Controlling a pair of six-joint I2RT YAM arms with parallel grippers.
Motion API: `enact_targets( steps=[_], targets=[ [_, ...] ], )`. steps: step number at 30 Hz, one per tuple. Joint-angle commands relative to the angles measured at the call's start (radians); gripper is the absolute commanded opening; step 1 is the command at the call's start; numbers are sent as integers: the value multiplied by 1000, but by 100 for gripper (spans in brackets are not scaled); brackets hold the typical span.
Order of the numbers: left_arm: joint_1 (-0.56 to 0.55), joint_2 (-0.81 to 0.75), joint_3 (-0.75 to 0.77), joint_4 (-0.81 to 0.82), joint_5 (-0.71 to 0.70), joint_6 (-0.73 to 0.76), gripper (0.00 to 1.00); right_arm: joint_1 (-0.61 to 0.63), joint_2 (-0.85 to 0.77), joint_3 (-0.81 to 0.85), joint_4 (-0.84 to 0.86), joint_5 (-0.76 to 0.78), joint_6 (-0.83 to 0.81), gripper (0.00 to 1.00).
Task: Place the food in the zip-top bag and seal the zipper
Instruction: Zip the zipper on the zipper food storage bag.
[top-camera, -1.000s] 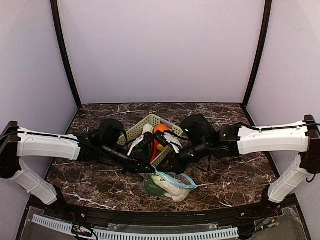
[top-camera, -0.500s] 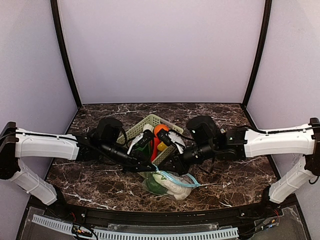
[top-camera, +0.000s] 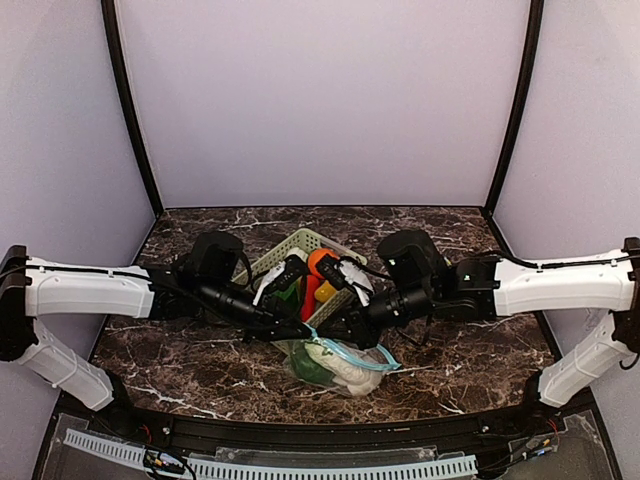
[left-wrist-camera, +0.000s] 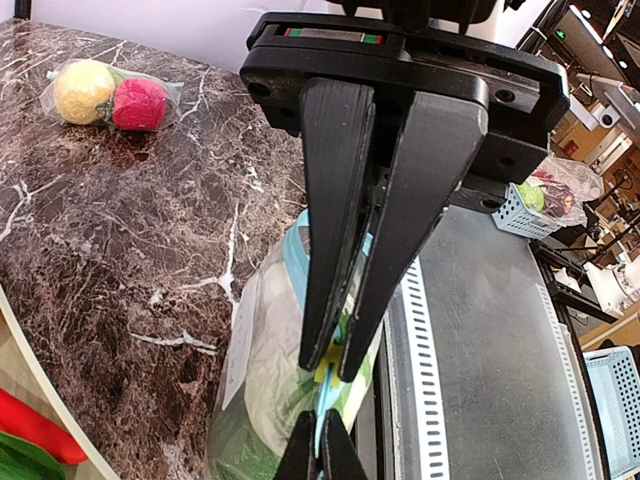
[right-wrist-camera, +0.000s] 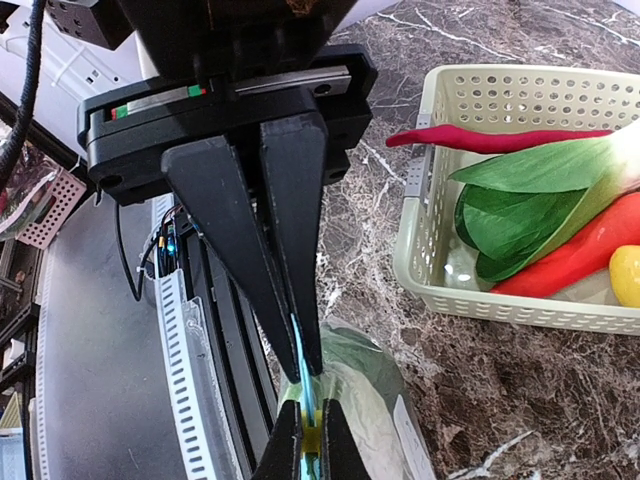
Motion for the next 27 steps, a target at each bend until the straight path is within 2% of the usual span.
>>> enact_targets(
  steps=[1, 27],
  targets=[
    [66, -68, 15, -98, -67, 15, 1, 4, -36, -63, -268, 8, -11, 0],
    [109, -117, 40, -175, -118, 18, 1, 4, -79, -108, -310, 7, 19, 0]
  ],
)
